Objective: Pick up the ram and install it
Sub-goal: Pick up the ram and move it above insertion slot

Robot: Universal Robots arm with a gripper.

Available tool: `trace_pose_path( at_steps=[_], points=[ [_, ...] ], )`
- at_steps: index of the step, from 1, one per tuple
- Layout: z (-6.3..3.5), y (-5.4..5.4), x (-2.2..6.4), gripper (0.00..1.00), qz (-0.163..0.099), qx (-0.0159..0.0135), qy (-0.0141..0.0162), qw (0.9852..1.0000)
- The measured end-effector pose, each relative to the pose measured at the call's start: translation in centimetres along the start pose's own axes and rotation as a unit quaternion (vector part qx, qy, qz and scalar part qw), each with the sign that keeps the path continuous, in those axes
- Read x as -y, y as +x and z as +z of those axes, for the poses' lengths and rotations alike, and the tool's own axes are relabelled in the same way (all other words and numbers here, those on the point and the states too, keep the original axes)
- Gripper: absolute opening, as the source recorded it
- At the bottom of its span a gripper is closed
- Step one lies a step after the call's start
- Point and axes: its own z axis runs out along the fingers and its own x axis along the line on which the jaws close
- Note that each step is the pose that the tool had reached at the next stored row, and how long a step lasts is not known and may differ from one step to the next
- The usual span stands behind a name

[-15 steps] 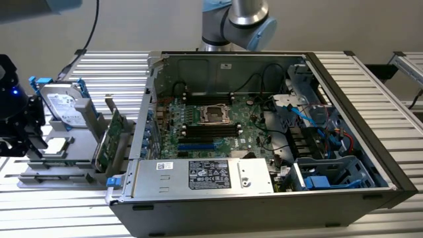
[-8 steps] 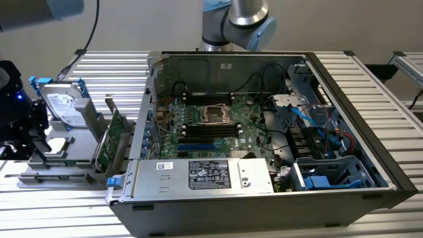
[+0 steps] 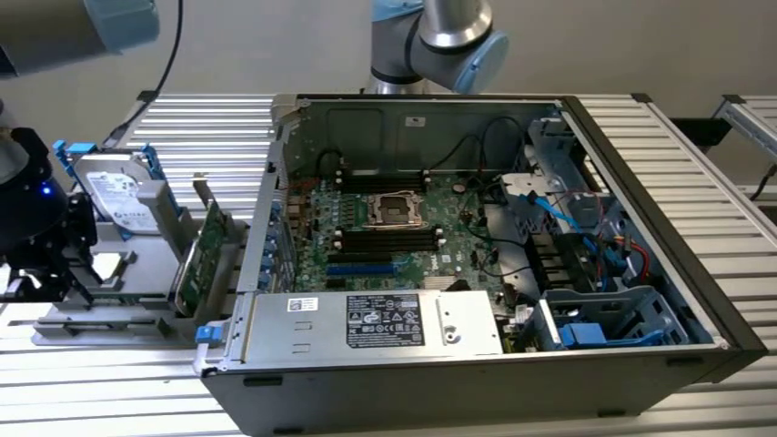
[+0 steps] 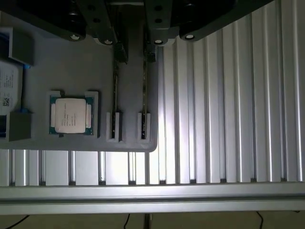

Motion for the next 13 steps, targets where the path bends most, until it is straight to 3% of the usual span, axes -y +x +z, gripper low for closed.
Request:
trace_pose_path(
  at_steps=[13],
  points=[
    [2.09,0.1,0.1,0.3,0.0,-0.004,0.0015,1.0]
  ],
)
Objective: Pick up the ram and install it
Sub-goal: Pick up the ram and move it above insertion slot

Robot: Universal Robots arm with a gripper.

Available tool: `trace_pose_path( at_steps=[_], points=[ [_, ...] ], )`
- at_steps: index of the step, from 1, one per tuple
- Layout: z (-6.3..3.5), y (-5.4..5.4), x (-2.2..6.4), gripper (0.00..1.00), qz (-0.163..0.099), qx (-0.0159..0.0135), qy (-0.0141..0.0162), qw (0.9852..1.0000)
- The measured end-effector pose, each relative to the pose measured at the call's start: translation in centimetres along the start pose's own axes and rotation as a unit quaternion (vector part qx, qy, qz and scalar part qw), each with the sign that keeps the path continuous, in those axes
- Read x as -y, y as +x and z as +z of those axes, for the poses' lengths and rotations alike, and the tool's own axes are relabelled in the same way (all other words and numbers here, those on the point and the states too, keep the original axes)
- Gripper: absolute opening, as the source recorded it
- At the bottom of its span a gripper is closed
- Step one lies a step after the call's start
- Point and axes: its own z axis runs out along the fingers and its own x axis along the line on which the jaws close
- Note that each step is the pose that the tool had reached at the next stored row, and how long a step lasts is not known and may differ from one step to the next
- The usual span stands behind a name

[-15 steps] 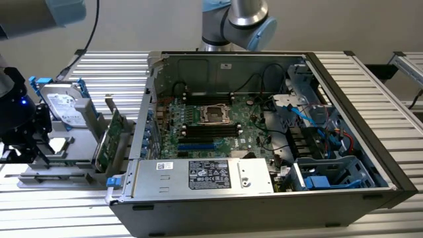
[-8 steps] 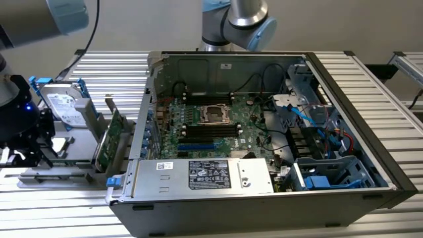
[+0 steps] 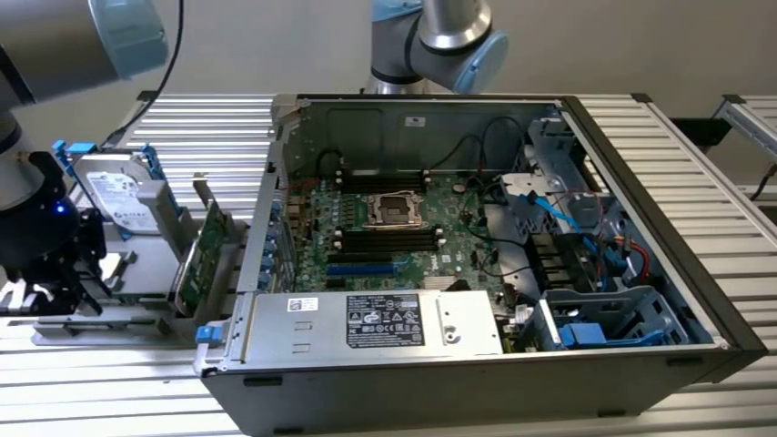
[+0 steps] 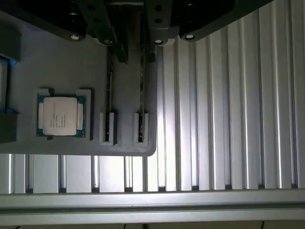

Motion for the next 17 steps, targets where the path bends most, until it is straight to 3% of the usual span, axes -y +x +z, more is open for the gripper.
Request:
trace_pose_path(
  at_steps=[17],
  points=[
    [2.73,0.4,0.13,0.3,0.0,-0.0032,0.0008,1.0]
  ],
)
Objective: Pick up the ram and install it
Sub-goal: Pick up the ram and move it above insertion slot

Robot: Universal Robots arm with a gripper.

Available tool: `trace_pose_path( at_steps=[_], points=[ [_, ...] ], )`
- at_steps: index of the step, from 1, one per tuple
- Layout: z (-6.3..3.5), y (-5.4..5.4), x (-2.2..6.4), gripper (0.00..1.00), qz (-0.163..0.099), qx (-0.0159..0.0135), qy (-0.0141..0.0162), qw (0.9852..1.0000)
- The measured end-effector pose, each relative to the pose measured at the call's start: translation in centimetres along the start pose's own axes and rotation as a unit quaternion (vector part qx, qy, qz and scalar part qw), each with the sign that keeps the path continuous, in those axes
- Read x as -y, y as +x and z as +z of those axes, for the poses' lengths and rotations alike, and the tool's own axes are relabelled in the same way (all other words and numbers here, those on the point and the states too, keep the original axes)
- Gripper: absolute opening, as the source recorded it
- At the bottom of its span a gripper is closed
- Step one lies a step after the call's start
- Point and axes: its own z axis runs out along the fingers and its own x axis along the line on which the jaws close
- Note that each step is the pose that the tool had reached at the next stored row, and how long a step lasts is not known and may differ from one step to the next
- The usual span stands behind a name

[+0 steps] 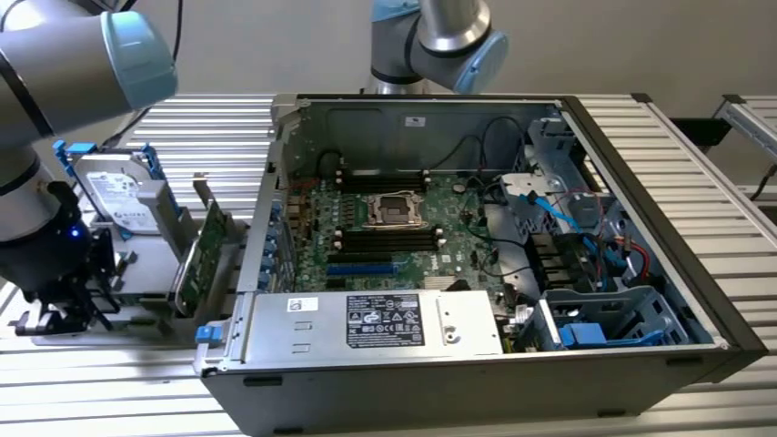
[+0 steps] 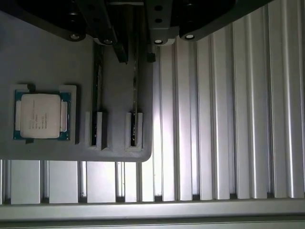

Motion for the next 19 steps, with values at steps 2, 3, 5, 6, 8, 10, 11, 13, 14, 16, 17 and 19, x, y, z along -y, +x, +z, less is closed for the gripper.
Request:
trace_pose_path(
  at_steps=[2,3,5,6,8,10,11,13,14,16,17,19],
  points=[
    [0.38,0.0,0.02,0.3,0.0,-0.0002,0.0,1.0],
    [0.55,0.0,0.03,0.3,0.0,-0.0003,0.0,1.0],
    [0.91,0.0,0.05,0.3,0.0,-0.0006,0.0,1.0],
    [1.09,0.0,0.06,0.3,0.0,-0.0009,0.0,1.0],
    [1.45,0.0,0.07,0.3,0.0,-0.0018,0.0001,1.0],
    [1.65,-0.1,0.04,0.3,0.0,-0.0024,0.0007,1.0],
    [1.65,-0.1,0.04,0.3,0.0,-0.0026,0.0006,1.0],
    [1.66,-0.1,0.05,0.3,0.0,-0.0026,0.0007,1.0],
    [1.68,-0.1,0.04,0.3,0.0,-0.0025,0.0008,1.0],
    [1.68,-0.1,0.04,0.3,0.0,-0.0025,0.0008,1.0],
    [1.68,-0.1,0.04,0.3,0.0,-0.0025,0.0008,1.0],
    [1.67,-0.1,0.04,0.22,0.0,-0.0025,0.0007,1.0]
  ],
)
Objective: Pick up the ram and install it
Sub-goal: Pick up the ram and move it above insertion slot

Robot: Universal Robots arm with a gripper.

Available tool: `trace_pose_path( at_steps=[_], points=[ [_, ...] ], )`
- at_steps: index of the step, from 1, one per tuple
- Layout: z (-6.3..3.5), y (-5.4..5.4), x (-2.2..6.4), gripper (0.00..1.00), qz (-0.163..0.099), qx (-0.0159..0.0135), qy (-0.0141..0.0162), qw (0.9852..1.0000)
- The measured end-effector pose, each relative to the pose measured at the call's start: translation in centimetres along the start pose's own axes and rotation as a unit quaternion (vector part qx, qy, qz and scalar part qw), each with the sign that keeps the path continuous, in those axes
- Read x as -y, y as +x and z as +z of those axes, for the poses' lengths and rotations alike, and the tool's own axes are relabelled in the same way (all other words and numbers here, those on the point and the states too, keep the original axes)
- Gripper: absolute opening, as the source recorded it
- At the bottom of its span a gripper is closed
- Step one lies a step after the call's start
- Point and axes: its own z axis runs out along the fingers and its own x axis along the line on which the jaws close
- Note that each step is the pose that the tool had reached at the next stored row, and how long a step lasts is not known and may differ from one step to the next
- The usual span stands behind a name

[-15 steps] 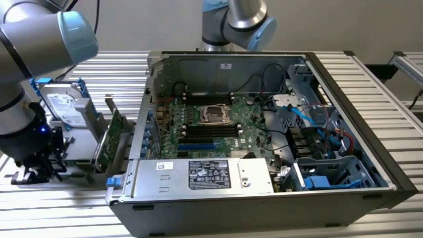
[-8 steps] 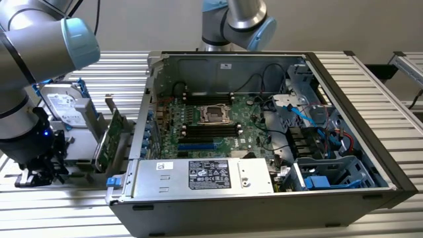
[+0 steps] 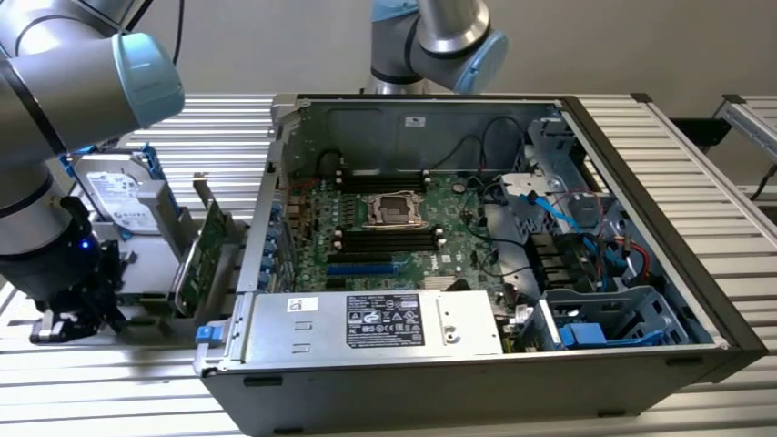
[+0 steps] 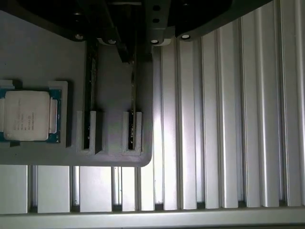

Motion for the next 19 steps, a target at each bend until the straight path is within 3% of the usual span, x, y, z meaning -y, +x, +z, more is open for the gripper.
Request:
trace_pose_path(
  at_steps=[3,19],
  points=[
    [0.0,0.0,0.0,0.14,0.0,-0.0001,0.0,1.0],
    [-0.16,0.0,0.0,0.14,0.0,0.0,0.0,1.0]
  ],
)
